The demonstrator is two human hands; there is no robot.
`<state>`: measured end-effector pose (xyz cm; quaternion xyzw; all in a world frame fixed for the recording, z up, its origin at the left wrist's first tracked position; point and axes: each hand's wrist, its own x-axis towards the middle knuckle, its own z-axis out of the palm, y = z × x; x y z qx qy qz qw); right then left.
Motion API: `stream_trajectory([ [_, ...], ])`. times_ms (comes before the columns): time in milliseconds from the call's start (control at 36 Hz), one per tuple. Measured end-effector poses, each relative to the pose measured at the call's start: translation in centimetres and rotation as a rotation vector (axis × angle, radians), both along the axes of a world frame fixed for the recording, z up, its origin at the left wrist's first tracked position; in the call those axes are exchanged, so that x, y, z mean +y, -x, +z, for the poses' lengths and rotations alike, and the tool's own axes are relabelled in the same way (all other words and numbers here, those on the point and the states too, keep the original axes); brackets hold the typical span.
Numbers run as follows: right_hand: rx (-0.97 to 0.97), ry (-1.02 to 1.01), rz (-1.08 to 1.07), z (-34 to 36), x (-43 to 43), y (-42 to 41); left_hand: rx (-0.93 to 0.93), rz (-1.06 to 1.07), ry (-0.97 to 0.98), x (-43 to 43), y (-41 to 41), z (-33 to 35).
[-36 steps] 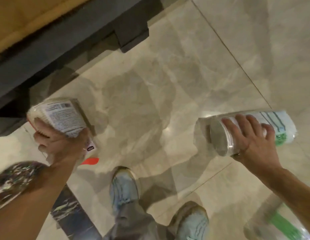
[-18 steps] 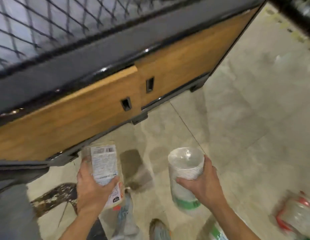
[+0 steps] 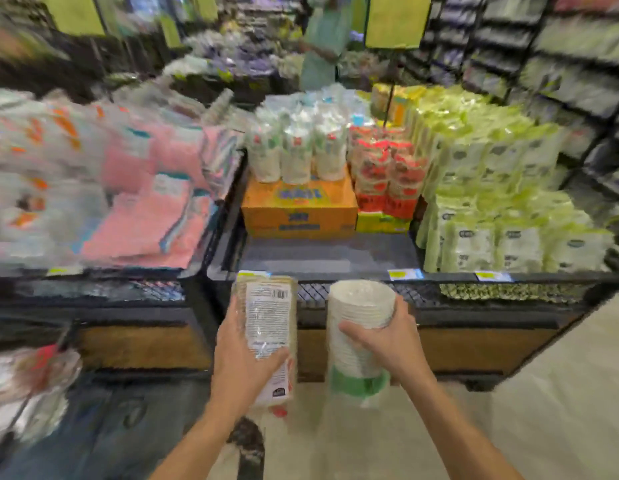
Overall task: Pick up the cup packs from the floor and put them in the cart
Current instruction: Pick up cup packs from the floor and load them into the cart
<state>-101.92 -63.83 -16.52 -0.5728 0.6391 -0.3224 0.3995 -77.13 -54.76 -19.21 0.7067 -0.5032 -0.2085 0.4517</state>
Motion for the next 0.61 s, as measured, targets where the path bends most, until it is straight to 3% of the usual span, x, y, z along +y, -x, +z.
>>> stream_trajectory([
  [83,-0.03,0.087,0.11,3.7,0.1,-5.5,0.074,0.107,0.026,2.4,-4.7,3.7],
  [306,-0.094,0.192,0.38,9.2,1.9,-21.7,0.036,0.339,0.122,10.3,-18.0,8.7],
  [611,-0.145,0.191,0.657,9.9,7.5,-44.3,0.073,0.597,0.129,21.7,-33.9,8.9],
])
